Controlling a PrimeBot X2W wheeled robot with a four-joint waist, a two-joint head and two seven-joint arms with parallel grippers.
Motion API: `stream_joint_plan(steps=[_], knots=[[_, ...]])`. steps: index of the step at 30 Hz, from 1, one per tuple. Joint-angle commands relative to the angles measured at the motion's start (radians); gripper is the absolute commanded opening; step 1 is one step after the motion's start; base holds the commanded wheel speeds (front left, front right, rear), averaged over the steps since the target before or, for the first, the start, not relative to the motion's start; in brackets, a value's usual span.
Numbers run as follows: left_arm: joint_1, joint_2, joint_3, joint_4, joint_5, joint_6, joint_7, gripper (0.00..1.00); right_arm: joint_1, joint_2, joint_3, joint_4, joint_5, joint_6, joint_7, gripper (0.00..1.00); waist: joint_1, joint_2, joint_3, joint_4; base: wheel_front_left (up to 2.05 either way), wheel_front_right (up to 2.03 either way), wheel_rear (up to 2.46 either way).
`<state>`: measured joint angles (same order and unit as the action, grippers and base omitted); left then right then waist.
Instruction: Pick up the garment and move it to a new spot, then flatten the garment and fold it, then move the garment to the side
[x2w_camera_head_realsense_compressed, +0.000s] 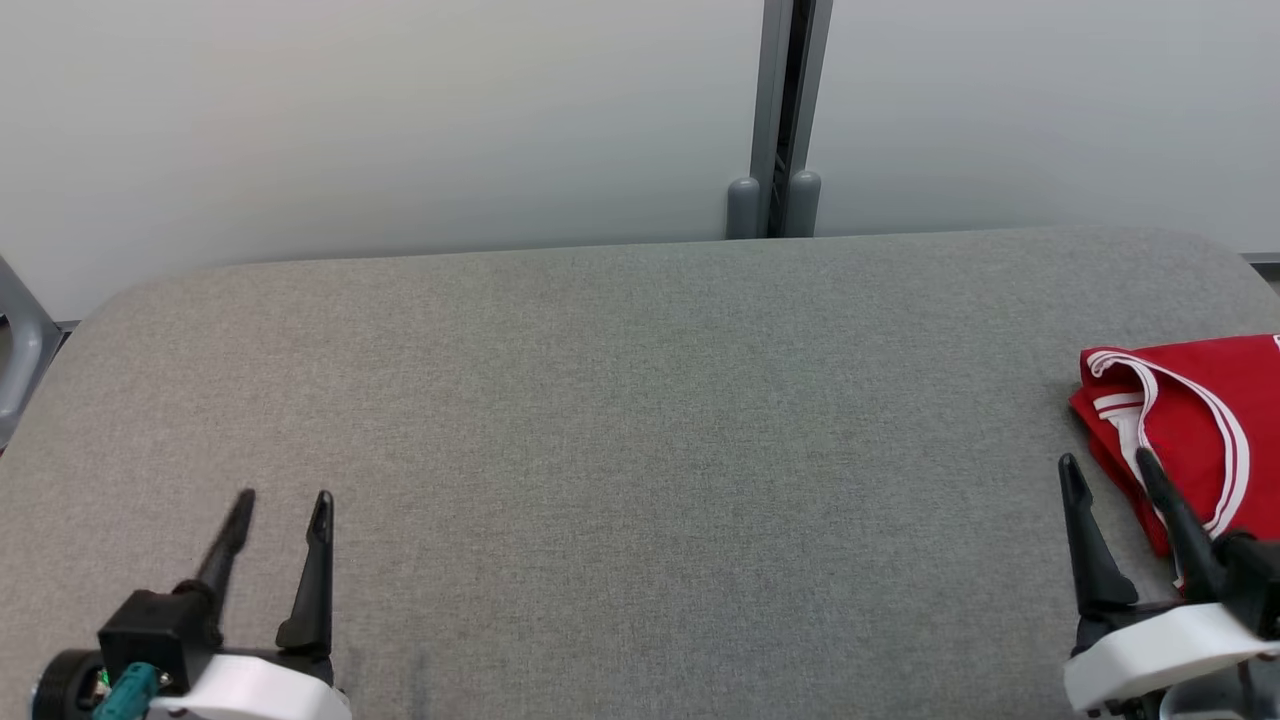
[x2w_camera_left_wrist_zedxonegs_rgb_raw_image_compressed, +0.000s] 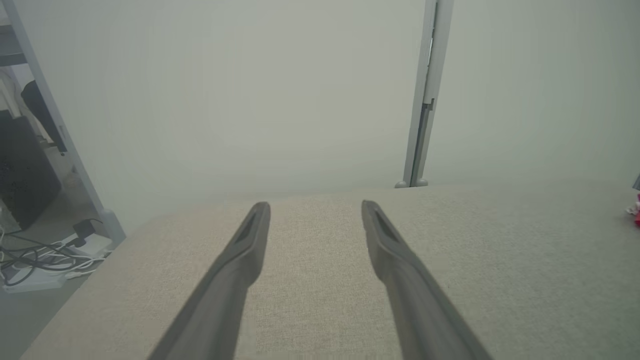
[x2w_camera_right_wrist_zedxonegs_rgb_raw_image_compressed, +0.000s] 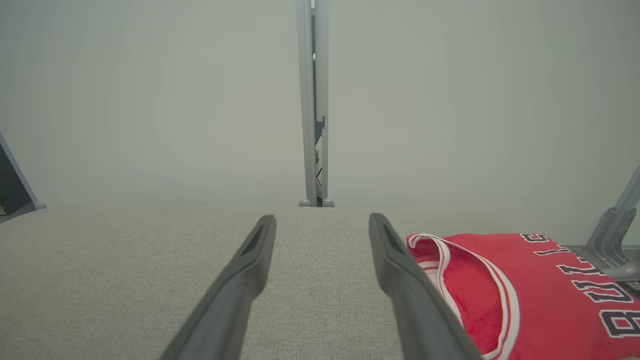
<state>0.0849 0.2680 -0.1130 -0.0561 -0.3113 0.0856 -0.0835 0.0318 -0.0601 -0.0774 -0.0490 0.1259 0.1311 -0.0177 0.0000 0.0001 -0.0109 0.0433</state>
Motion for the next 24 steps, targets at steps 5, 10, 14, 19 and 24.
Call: stream_joint_plan(steps=[5, 10, 14, 19, 24], knots=[[0.0, -0.02, 0.007, 0.028, -0.064, -0.009, 0.011, 0.0, -0.011, 0.005, -0.005, 0.04, 0.069, 0.0, 0.009, 0.0, 0.0, -0.0001, 0.001, -0.001, 0.0, 0.0, 0.0], [-0.018, -0.028, 0.023, 0.051, -0.136, -0.022, 0.024, 0.0, -0.024, 0.005, -0.001, 0.059, 0.151, 0.0, 0.012, 0.0, 0.0, -0.0001, 0.001, -0.003, 0.0, 0.0, 0.0], [-0.036, -0.036, 0.038, 0.076, -0.205, -0.034, 0.036, 0.0, -0.036, 0.006, 0.004, 0.076, 0.229, 0.0, 0.013, 0.0, 0.0, -0.0001, 0.002, -0.004, 0.0, 0.0, 0.0], [-0.057, -0.046, 0.056, 0.101, -0.285, -0.047, 0.05, 0.0, -0.052, 0.006, 0.009, 0.098, 0.321, 0.0, 0.014, 0.0, 0.0, -0.0001, 0.003, -0.006, 0.0, 0.0, 0.0], [-0.075, -0.056, 0.074, 0.121, -0.36, -0.06, 0.064, 0.0, -0.067, 0.006, 0.013, 0.12, 0.408, 0.0, 0.017, 0.0, 0.0, -0.0001, 0.004, -0.007, 0.0, 0.0, 0.0]])
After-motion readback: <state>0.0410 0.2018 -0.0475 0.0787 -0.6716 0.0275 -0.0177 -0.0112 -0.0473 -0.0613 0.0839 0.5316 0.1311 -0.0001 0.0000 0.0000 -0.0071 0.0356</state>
